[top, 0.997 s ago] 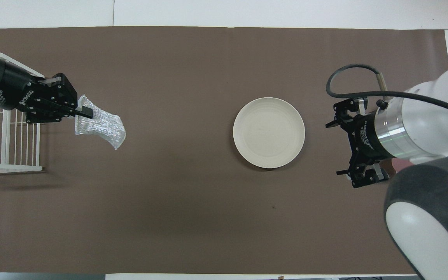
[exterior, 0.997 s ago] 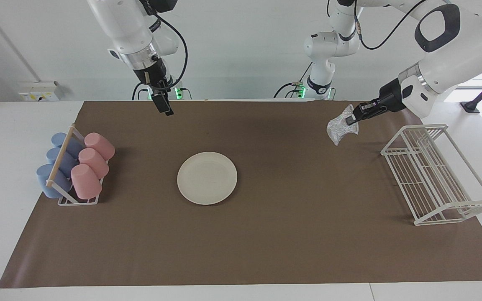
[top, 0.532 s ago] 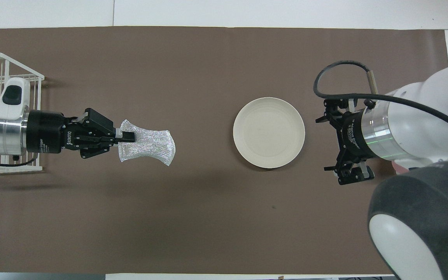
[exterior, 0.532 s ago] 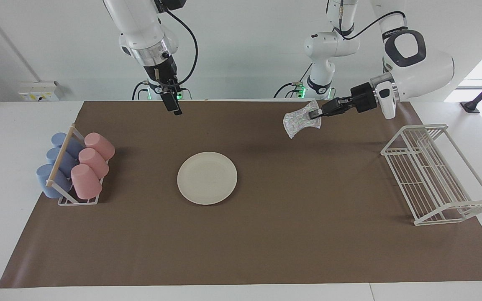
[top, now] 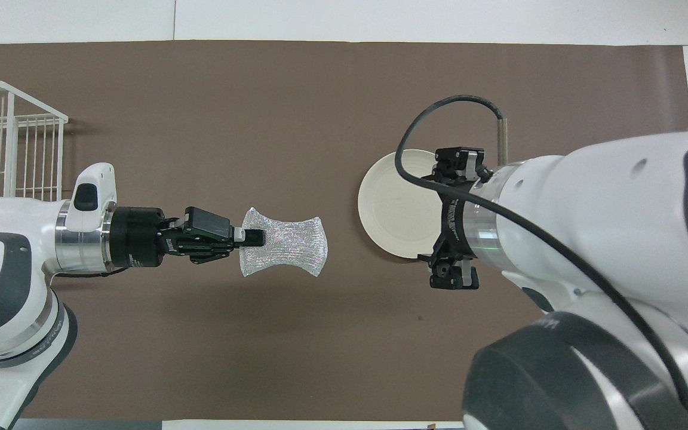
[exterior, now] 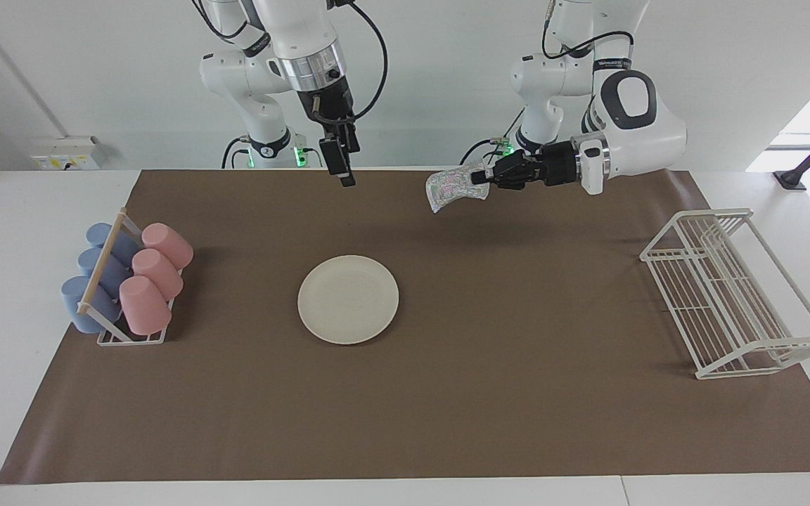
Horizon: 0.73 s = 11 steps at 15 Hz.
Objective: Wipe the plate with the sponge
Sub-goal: 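Carry the sponge toward the plate with the left gripper while the right gripper approaches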
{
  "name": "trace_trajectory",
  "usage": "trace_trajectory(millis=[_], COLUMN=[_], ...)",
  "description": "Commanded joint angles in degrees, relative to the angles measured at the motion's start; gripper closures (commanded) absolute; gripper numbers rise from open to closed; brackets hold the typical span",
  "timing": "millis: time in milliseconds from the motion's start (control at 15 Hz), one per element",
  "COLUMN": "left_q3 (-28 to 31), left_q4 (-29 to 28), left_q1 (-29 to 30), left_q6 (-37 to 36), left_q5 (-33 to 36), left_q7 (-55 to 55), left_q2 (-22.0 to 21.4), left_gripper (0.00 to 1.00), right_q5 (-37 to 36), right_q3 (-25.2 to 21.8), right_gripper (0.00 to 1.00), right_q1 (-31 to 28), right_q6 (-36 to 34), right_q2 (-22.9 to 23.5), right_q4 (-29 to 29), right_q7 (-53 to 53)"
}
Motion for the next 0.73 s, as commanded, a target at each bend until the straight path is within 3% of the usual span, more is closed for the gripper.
trace_trajectory(millis=[0,399,665], left_q3=[0.72,0.81,0.9], left_q4=[-1.3,-1.3,-1.22], left_q1=[-2.14,-2.76,-2.32], left_q6=[-0.24,-0.32,-1.64], left_q5=[-2.76,-2.86,-2.6], left_q7=[4.81,4.73,4.73], left_q2=[-0.57,-0.57,-0.57], left_gripper=[1.0,1.0,1.0], right_q5=[0.64,0.64,0.64], right_q3=[3.45,5.39,5.39], right_gripper=[0.0,0.0,0.0], right_q1=[-0.62,6.31,6.5], right_q6=[4.14,11.17,12.32], right_q2=[-1.06,-0.79,-0.97], right_q4=[-2.61,-7.87,-8.76], right_q7=[4.19,9.3,9.47])
